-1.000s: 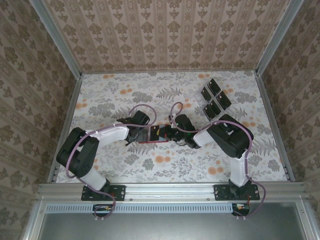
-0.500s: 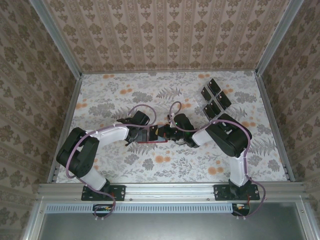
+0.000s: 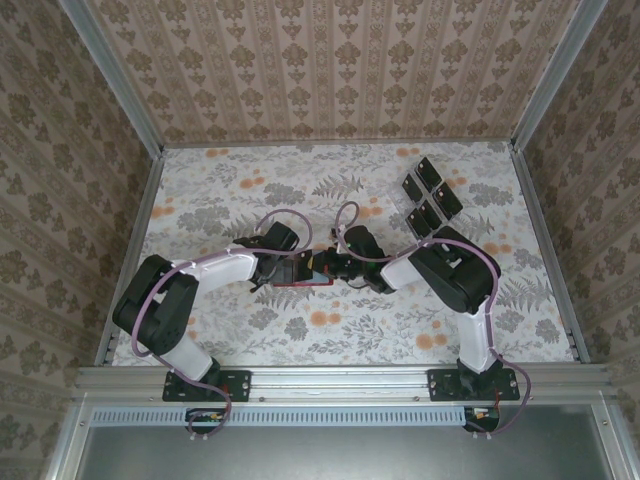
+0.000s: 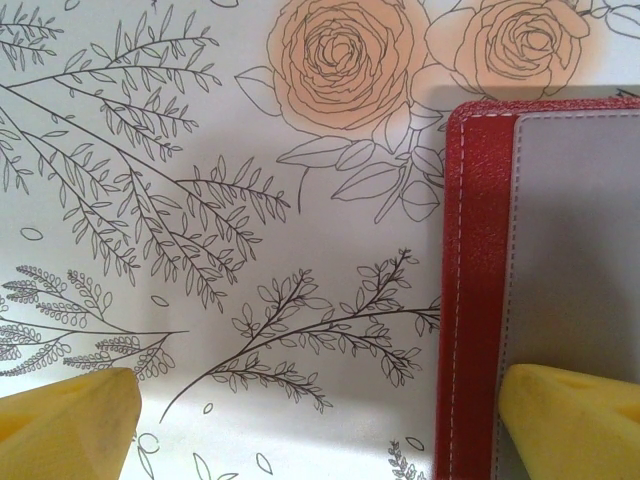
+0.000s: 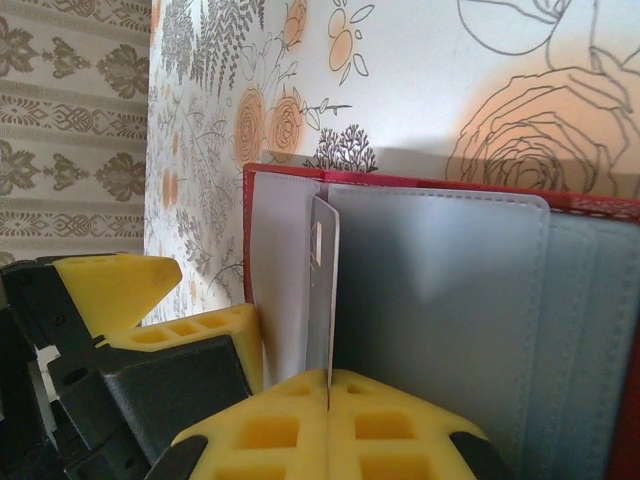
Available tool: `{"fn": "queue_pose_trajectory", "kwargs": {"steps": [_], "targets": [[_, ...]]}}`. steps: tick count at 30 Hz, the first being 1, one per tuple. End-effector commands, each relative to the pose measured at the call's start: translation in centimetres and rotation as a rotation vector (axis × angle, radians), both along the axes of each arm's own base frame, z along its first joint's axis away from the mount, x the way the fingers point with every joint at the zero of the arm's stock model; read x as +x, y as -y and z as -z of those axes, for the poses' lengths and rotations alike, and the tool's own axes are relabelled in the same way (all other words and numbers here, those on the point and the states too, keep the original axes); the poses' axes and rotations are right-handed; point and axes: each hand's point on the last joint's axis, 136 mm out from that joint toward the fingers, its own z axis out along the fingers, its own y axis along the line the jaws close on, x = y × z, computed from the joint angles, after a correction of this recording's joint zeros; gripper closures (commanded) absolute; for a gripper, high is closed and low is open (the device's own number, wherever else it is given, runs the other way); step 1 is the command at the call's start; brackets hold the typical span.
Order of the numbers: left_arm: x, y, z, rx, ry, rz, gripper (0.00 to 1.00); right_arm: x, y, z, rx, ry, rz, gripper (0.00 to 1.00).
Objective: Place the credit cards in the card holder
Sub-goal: Insert the credit card into the card slot.
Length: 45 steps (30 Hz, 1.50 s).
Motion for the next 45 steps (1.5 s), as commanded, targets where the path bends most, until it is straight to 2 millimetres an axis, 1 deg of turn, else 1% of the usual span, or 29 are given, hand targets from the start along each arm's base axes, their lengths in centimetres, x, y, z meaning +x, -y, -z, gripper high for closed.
{"fn": "queue_pose_trajectory", "kwargs": {"steps": [1, 5, 9, 12, 15, 18, 21, 25, 29, 34, 37, 41, 45], "targets": [[-1.2, -0.2, 0.5, -0.003, -0.037, -0.001, 0.0, -1.1, -0.3, 1.7, -0.042, -0.053, -0.02, 0.96], [-0.8, 0.0, -0.4, -0.021, -0.017, -0.005, 0.0, -1.1, 0.0, 0.8, -0.066, -0.036, -0.022, 0.74], [-0.2, 0.1, -1.9, -0.052, 0.01, -0.016, 0.0, -1.1, 0.4, -0.3, -0.116, -0.013, -0.036, 0.59], [0.4, 0.0, -2.9, -0.075, 0.028, -0.033, 0.0, -1.0, 0.7, -1.1, -0.159, 0.004, -0.044, 0.52], [0.8, -0.5, -3.4, -0.088, 0.034, -0.053, 0.0, -0.9, 1.3, -1.6, -0.21, 0.016, -0.047, 0.46], [1.2, -1.2, -3.6, -0.093, 0.035, -0.076, 0.0, -0.7, 1.8, -2.2, -0.25, 0.026, -0.044, 0.44], [1.3, -1.6, -3.4, -0.093, 0.025, -0.091, 0.0, -0.6, 2.1, -2.3, -0.287, 0.026, -0.043, 0.44], [1.0, -1.7, -2.9, -0.091, 0.008, -0.097, 0.0, -0.4, 2.3, -2.1, -0.321, 0.016, -0.046, 0.48], [0.6, -1.8, -2.2, -0.085, -0.017, -0.099, 0.0, -0.3, 2.5, -1.4, -0.352, 0.003, -0.045, 0.53], [0.3, -1.8, -1.3, -0.083, -0.041, -0.101, 0.0, -0.2, 2.2, -0.5, -0.357, -0.02, -0.049, 0.56], [0.2, -1.7, -0.8, -0.082, -0.053, -0.099, 0.0, -0.1, 1.8, -0.3, -0.348, -0.027, -0.057, 0.62], [0.0, -1.6, -0.2, -0.08, -0.066, -0.096, 0.0, 0.0, 1.2, -0.3, -0.329, -0.031, -0.067, 0.74], [-0.3, -1.5, 0.2, -0.078, -0.075, -0.094, 0.0, -0.2, 0.7, -0.2, -0.31, -0.039, -0.077, 0.83]]}}
